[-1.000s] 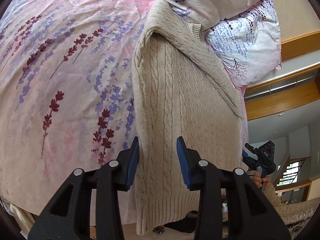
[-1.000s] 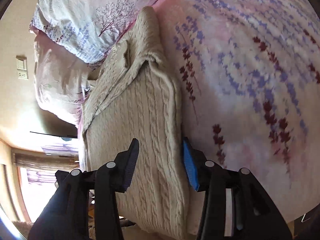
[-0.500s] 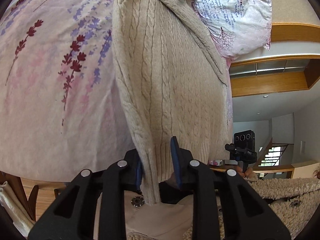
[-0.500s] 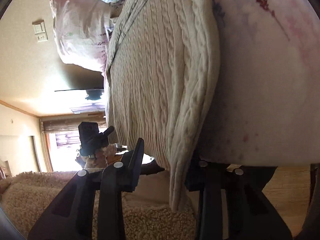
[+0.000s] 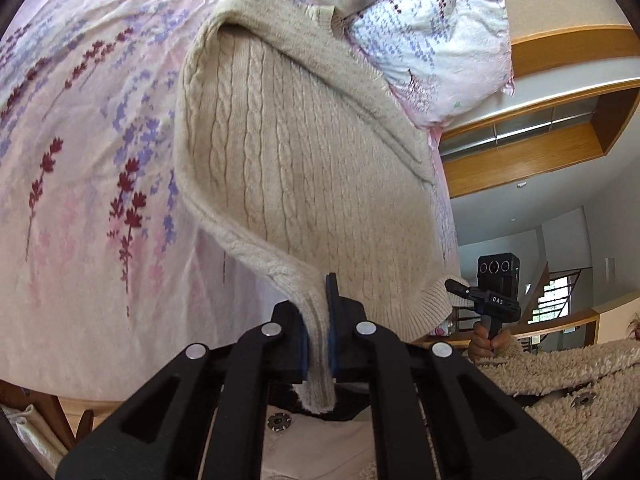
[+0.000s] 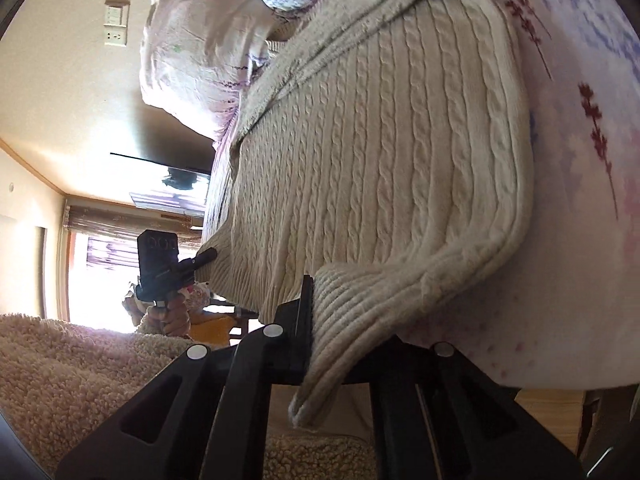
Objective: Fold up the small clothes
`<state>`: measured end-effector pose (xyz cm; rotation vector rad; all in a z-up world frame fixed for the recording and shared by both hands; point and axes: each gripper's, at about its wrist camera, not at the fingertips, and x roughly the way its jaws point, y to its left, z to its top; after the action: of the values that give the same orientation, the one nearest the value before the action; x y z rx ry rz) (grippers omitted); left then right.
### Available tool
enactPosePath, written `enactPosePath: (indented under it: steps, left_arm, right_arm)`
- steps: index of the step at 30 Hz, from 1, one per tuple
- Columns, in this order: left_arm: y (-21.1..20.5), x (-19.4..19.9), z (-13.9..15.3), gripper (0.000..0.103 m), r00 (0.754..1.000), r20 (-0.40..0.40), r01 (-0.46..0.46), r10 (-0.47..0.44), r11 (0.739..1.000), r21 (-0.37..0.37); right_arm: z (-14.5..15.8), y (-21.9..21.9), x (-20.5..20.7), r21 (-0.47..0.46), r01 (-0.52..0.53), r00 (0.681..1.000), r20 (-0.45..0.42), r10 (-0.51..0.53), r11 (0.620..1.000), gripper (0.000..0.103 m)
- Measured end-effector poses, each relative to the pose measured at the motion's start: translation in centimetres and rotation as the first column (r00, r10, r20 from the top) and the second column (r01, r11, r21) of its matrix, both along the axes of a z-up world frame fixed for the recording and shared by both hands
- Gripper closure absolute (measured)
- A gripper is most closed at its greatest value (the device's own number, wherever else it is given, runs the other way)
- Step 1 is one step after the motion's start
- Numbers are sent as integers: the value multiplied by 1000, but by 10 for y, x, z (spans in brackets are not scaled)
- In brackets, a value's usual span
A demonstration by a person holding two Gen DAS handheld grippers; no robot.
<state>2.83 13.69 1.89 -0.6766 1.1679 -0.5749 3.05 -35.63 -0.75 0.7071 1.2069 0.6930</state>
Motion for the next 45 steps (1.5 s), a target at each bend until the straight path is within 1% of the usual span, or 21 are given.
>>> enactPosePath:
  steps: [3, 5, 7, 9, 12, 15, 18, 22, 26, 29, 33, 36, 40, 42, 45]
  left_arm:
    - [18, 9, 17, 97, 994, 67, -87, 89, 996, -36]
    - [31, 15, 27, 97, 982, 106, -149, 155, 987, -66]
    - [40, 22, 38, 97, 968, 142, -195, 208, 976, -101]
    - [46, 32, 48, 97, 955, 177, -221, 238, 969, -115]
    - [43, 45, 63, 97, 943, 221, -227, 247, 967, -111]
    - [40, 59, 73, 97, 939, 251, -218, 236, 971, -98]
    - [38, 70, 78, 97, 937, 260, -214, 233, 972, -100]
    - [33, 88, 80, 97, 935, 272, -211, 226, 974, -85]
    - [29, 112, 84, 97, 930, 281, -221, 236, 971, -87]
    - [24, 131, 89, 97, 925, 300, -222, 233, 972, -70]
    - [19, 163, 90, 97, 923, 307, -226, 231, 973, -51]
    - [16, 188, 83, 97, 928, 286, -237, 239, 971, -41]
    - [14, 216, 66, 97, 938, 230, -259, 260, 965, -36]
    - [13, 226, 56, 97, 941, 205, -271, 269, 962, -19]
    - [15, 239, 41, 97, 944, 156, -293, 292, 956, -15]
  right_arm:
    - [25, -4, 9, -50, 64, 991, 118, -58, 997, 96]
    - [40, -12, 16, -69, 126, 975, 192, -110, 990, 96]
    - [54, -17, 21, -64, 175, 954, 257, -153, 983, 97]
    - [68, -19, 25, -52, 204, 932, 316, -177, 978, 97]
    - [82, -19, 31, -58, 214, 914, 364, -180, 975, 97]
    - [87, -19, 35, -67, 224, 907, 379, -183, 972, 97]
    - [88, -21, 39, -57, 244, 901, 383, -204, 968, 97]
    - [91, -20, 48, -65, 266, 888, 406, -218, 962, 97]
    - [98, -18, 68, -71, 291, 868, 438, -233, 954, 97]
    - [103, -16, 85, -96, 316, 849, 472, -236, 944, 97]
    - [99, -13, 121, -151, 373, 829, 498, -256, 915, 97]
    - [88, -9, 146, -172, 417, 818, 499, -286, 892, 97]
    - [73, 0, 173, -207, 462, 812, 489, -318, 862, 97]
    - [66, 4, 184, -226, 478, 814, 478, -330, 849, 97]
    - [57, 8, 200, -270, 493, 821, 459, -340, 827, 97]
